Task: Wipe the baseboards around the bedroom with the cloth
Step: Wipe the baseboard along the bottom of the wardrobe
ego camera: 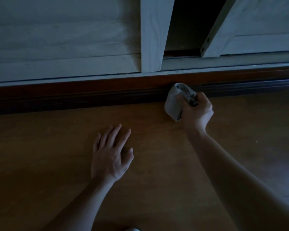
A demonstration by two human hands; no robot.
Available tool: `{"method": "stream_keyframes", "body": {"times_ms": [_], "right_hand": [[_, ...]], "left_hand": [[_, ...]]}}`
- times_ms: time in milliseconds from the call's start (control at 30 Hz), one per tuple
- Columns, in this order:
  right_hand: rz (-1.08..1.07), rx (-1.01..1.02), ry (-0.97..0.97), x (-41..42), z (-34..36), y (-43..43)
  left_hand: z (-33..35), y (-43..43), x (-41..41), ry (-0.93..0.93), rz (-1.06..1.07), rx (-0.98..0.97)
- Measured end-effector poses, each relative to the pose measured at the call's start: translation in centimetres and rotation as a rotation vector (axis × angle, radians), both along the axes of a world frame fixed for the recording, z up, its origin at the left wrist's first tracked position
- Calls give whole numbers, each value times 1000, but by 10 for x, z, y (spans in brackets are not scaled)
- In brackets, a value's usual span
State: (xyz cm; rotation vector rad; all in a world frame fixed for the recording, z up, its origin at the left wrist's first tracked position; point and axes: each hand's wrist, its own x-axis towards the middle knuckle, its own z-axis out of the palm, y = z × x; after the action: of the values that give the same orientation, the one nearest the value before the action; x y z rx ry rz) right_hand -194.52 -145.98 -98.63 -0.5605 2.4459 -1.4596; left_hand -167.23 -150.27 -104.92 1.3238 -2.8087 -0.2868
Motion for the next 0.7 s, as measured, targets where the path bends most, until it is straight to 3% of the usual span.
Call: {"method": "stream_keyframes", "body": {"times_ms": [133, 333, 700], "right_hand": [[-91, -42, -23, 5, -1, -2], [88, -3, -3, 17, -4, -11], [-241, -35, -82, -28, -12, 19]], "left_hand": [[0, 1, -2, -11, 9, -16], [0, 1, -2, -3, 19, -30], [-3, 2, -2, -25, 32, -20]]}}
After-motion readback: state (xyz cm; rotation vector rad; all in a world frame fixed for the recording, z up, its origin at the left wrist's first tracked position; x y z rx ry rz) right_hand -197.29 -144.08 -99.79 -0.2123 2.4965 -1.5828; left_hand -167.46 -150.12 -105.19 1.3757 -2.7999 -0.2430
